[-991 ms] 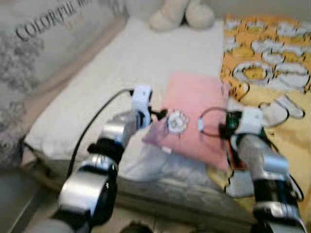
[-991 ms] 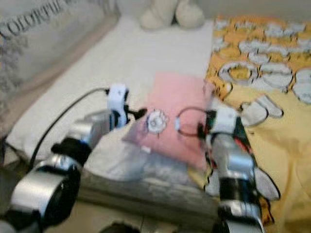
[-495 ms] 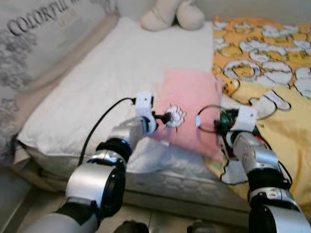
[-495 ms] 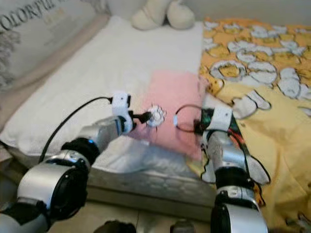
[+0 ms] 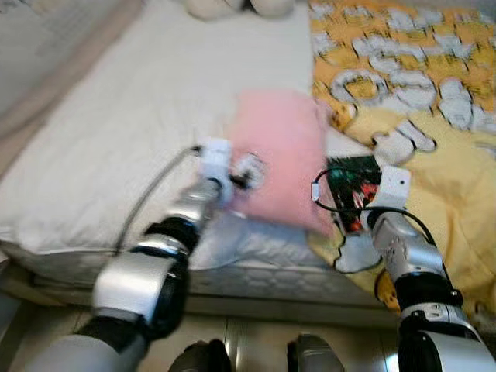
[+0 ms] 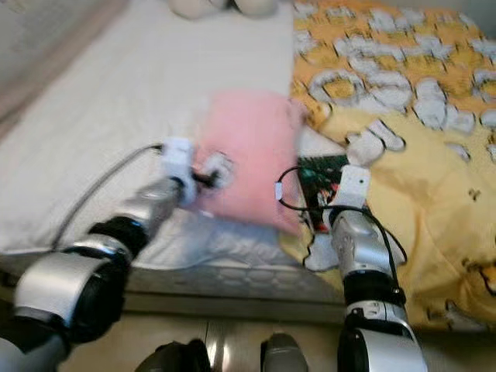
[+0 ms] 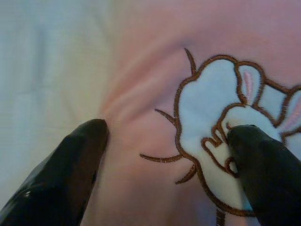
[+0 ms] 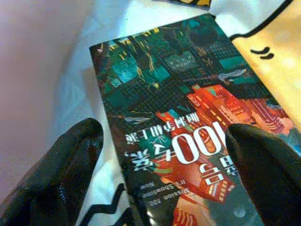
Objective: Clean up the room
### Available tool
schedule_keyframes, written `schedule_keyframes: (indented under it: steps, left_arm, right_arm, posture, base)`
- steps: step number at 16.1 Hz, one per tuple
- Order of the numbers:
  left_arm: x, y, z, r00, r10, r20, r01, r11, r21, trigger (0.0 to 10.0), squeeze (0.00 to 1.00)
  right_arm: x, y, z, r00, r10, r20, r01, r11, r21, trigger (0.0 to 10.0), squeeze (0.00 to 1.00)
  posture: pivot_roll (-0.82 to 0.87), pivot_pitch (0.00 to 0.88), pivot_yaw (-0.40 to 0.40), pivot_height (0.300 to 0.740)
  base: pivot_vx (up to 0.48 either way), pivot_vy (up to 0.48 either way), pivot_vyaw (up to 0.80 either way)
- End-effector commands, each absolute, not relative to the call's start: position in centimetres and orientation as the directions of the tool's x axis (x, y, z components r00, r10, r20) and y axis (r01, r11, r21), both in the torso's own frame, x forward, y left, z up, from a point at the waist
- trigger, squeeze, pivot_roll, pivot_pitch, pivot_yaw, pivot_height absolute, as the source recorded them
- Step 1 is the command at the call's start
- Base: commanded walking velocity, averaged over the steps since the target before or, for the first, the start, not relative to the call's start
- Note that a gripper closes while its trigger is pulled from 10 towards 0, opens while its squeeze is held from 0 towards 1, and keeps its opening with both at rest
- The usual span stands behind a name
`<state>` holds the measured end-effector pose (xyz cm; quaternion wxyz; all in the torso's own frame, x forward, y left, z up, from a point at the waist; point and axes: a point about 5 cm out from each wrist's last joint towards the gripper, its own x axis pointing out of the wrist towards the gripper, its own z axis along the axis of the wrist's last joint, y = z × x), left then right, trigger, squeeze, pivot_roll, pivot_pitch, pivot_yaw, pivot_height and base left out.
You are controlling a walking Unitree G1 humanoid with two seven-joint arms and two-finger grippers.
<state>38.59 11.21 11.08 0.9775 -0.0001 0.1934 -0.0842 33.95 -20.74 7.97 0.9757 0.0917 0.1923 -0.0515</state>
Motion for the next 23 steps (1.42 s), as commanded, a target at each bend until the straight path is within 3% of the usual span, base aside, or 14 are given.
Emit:
schedule_keyframes:
  steps: [1, 4, 6, 8, 11, 12, 17, 23]
  left_arm:
    - [39.1, 12.3, 12.0, 0.930, -0.104, -0.352, 0.098, 0.995, -0.034, 10.0, 0.00]
    - [39.9, 11.2, 14.7, 0.956, -0.215, -0.199, 0.212, 0.977, -0.040, 10.0, 0.00]
    - [38.2, 9.4, 15.4, 0.932, -0.355, -0.070, 0.352, 0.934, -0.058, 10.0, 0.00]
    - [33.8, 8.5, 15.7, 0.906, -0.421, 0.039, 0.421, 0.892, -0.161, 10.0, 0.00]
    - [29.1, 9.3, 16.2, 0.946, -0.249, 0.209, 0.277, 0.953, -0.121, 10.0, 0.00]
    - [28.2, 9.2, 15.7, 0.953, -0.236, 0.190, 0.261, 0.958, -0.122, 10.0, 0.00]
    - [27.7, 10.8, 13.3, 0.994, -0.072, 0.076, 0.082, 0.987, -0.135, 10.0, 0.00]
    - [29.6, 7.6, 14.5, 0.956, -0.263, 0.131, 0.276, 0.956, -0.095, 10.0, 0.00]
  right_arm:
    - [34.1, -20.6, 8.2, 0.933, -0.044, -0.358, 0.107, 0.982, 0.158, 10.0, 0.00]
    - [32.0, -20.5, 10.6, 0.978, -0.062, -0.199, 0.076, 0.995, 0.060, 10.0, 0.00]
    - [28.8, -19.5, 12.2, 0.996, -0.046, -0.077, 0.046, 0.999, 0.002, 10.0, 0.00]
    - [25.6, -18.9, 13.2, 0.997, -0.075, 0.004, 0.075, 0.997, 0.002, 10.0, 0.00]
    - [22.7, -17.8, 16.2, 0.977, -0.091, 0.195, 0.098, 0.995, -0.028, 10.0, 0.00]
    - [22.0, -17.8, 15.8, 0.974, -0.127, 0.188, 0.133, 0.991, -0.020, 10.0, 0.00]
    - [22.1, -19.4, 12.9, 0.975, -0.194, 0.111, 0.202, 0.976, -0.075, 10.0, 0.00]
    - [23.9, -19.7, 13.1, 0.970, -0.185, 0.160, 0.207, 0.969, -0.132, 10.0, 0.00]
  posture:
    - [-0.34, 0.205, 0.059, 0.714]
    - [-0.32, 0.201, 0.067, 0.714]
    - [-0.29, 0.184, 0.067, 0.714]
    - [-0.25, 0.157, 0.058, 0.714]
    - [-0.22, 0.101, 0.048, 0.714]
    - [-0.21, 0.087, 0.045, 0.714]
    - [-0.22, 0.056, 0.057, 0.714]
    - [-0.25, 0.026, 0.069, 0.714]
  base:
    - [0.000, 0.000, 0.00]
    - [0.000, 0.000, 0.00]
    - [0.000, 0.000, 0.00]
    - [0.000, 0.000, 0.00]
    - [0.000, 0.000, 0.00]
    - [0.382, -0.285, 0.00]
    - [0.396, -0.267, 0.00]
    - [0.405, -0.254, -0.22]
